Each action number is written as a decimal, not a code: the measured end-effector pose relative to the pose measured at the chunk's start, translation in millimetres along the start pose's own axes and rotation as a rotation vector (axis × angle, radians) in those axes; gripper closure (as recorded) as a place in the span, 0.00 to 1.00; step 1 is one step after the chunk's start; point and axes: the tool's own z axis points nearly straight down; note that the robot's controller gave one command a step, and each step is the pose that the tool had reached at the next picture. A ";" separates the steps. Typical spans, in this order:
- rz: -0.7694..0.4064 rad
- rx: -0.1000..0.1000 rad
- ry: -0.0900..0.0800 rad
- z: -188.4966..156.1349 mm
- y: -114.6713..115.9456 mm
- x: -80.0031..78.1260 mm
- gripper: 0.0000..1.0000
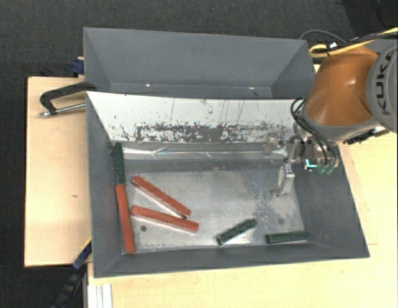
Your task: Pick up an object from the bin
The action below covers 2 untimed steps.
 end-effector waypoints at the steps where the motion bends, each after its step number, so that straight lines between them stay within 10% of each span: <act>1: -0.001 0.001 -0.008 -4.2 0.0 -1.9 0.00; 2: -0.045 0.003 -0.010 11.2 38.9 14.7 0.00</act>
Offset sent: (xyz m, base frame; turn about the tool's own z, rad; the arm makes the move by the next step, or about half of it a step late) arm -0.0628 0.1586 -0.0568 -0.1877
